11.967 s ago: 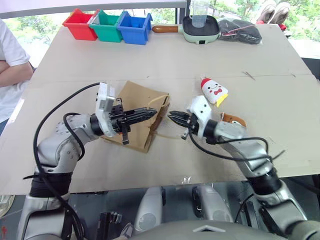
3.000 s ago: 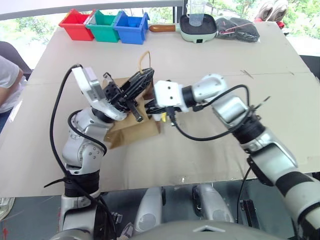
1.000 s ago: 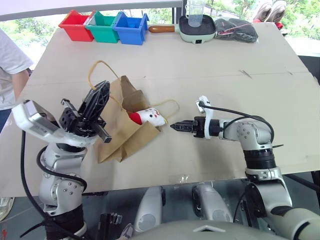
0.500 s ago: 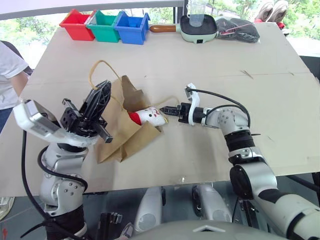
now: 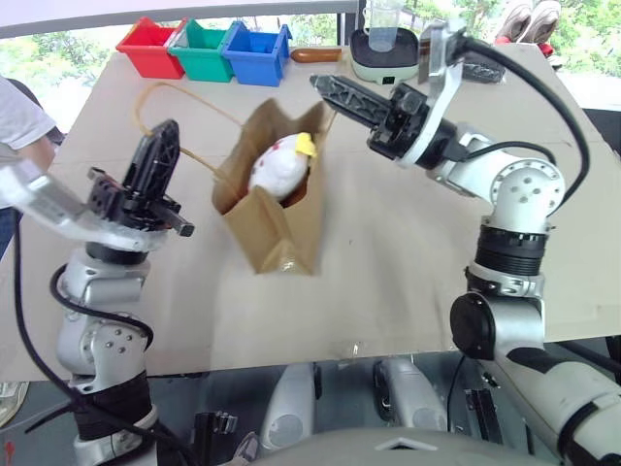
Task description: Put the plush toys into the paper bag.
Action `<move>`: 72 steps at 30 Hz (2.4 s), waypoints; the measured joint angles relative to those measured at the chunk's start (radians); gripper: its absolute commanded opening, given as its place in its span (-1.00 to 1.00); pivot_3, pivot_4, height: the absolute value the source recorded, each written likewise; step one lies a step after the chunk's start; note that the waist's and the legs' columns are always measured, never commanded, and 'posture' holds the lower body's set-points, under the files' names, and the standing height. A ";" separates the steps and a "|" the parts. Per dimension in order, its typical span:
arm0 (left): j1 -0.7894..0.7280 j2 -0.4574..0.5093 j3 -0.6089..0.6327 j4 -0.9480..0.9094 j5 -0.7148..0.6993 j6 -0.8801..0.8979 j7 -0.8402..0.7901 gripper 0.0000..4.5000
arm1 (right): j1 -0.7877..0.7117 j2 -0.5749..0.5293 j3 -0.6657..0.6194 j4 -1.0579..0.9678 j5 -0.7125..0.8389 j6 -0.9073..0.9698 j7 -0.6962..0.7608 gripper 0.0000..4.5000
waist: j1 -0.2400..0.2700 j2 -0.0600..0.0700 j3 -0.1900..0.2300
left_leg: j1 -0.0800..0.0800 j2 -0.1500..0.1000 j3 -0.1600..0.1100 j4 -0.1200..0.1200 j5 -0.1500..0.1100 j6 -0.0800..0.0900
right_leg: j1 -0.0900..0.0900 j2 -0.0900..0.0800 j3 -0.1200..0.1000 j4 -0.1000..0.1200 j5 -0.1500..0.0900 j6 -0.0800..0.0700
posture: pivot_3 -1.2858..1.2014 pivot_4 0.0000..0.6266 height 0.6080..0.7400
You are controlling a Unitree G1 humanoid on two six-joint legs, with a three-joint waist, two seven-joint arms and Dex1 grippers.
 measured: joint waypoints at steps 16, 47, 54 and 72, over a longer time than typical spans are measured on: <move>-0.169 0.018 -0.080 0.167 0.103 0.041 -0.093 -1.00 | 0.170 -0.250 0.148 -0.204 -0.104 -0.127 -0.046 -0.98 | 0.001 0.000 0.000 | -0.002 0.000 0.001 -0.002 0.000 0.000 | -0.003 0.000 0.001 -0.001 0.000 0.000 | 0.03 -0.52 1.00; 0.244 0.107 -0.173 -0.223 0.077 0.384 0.017 1.00 | 0.432 -0.420 0.563 -0.291 -0.466 -0.444 0.232 -0.98 | 0.004 -0.001 0.001 | 0.000 0.002 0.002 -0.001 0.000 0.000 | 0.000 0.000 0.003 -0.005 0.000 0.000 | 0.03 -0.52 1.00; 0.206 0.052 -0.229 -0.256 0.143 0.401 0.168 1.00 | 0.394 -0.339 0.599 -0.207 -0.539 -0.507 0.255 -0.98 | 0.009 -0.001 0.001 | -0.001 0.001 0.001 -0.001 0.000 0.000 | 0.000 0.000 0.002 -0.005 0.000 0.000 | 0.03 -0.52 1.00; 0.140 -0.089 -0.363 -0.257 0.388 0.325 0.309 1.00 | 0.391 -0.141 0.625 -0.018 -0.644 -0.620 0.250 -0.98 | 0.006 -0.001 0.000 | 0.000 0.000 0.001 -0.001 0.000 0.000 | 0.000 0.000 0.002 -0.003 0.000 0.000 | 0.03 -0.52 1.00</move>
